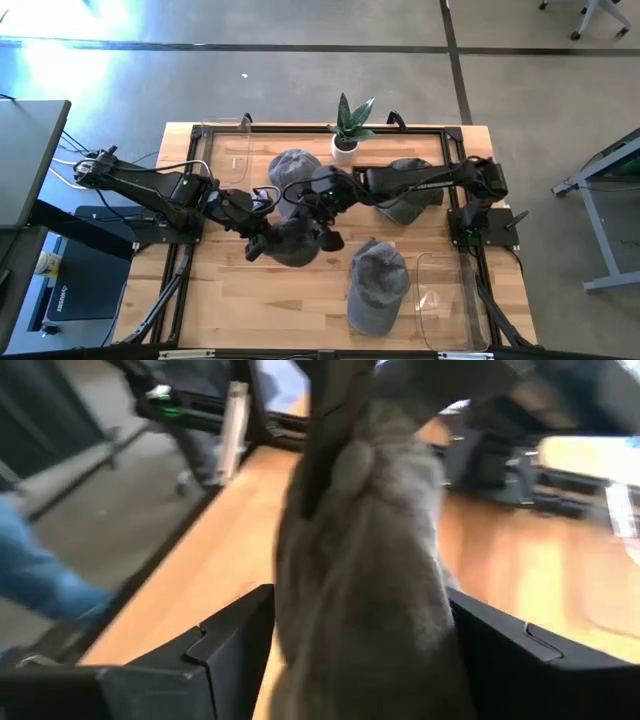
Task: Pick & Place hat
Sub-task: Put the bottom black cap into the bottom transparent bin
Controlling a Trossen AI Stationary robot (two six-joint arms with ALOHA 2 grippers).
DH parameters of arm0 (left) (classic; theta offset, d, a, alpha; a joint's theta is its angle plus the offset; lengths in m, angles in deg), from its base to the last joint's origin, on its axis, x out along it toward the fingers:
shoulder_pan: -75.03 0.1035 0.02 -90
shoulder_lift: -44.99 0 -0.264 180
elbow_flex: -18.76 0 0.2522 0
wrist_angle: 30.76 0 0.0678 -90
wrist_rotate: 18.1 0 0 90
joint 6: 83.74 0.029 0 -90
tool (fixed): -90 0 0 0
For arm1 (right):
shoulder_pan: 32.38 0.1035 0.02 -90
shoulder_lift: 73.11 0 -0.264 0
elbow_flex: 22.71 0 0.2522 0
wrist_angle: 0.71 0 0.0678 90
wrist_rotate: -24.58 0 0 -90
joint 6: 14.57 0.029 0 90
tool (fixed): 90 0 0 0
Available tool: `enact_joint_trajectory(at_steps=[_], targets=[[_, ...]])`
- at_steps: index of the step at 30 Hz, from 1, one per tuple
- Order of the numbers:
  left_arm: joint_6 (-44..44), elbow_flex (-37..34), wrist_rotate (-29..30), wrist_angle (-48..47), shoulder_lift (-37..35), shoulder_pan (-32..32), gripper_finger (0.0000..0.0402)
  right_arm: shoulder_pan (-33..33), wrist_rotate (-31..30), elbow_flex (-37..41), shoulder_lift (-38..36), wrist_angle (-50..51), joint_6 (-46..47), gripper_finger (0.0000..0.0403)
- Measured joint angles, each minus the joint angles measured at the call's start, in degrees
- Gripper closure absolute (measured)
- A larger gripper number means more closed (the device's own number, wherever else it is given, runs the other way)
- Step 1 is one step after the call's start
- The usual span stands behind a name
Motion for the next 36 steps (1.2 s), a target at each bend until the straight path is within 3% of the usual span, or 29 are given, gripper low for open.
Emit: enact_joint_trajectory(at_steps=[4,9,11,14,17,24,30,33,36], targets=[[0.11,0.00,-0.17,-0.04,-0.16,-0.01,0.0401,0.01,6.29,0.00,0.07,0.18,2.47,0.0212],[1.67,0.11,-0.46,-0.12,-0.99,-0.01,0.0401,0.01,12.60,0.00,0.07,-0.08,6.86,0.0358],[2.49,0.09,-0.78,-0.31,-1.57,-0.03,0.0401,0.00,13.06,0.00,0.07,-0.62,7.75,0.0389],[3.99,0.10,-1.70,0.45,-1.76,-0.03,0.0400,-0.32,15.58,0.00,0.07,-1.68,12.45,0.0379],[7.92,0.13,-5.41,3.59,-2.23,-0.03,0.0377,-0.89,21.42,0.00,-0.19,-3.53,16.22,0.0394],[16.29,0.15,-7.95,5.73,-3.28,-0.03,0.0239,-1.95,28.68,-0.18,-3.30,-7.54,26.68,0.0398],[26.67,0.15,-6.48,8.48,-2.07,-0.01,0.0127,-1.95,29.79,-2.55,-4.17,-9.83,33.99,0.0398],[31.01,0.00,-8.46,11.51,-0.05,-0.01,0.0111,-1.95,29.76,-4.26,-4.13,-9.73,35.18,0.0399],[32.24,0.00,-15.23,15.74,0.83,-0.02,0.0122,-2.15,29.08,-5.90,-4.54,-9.48,37.63,0.0398]])
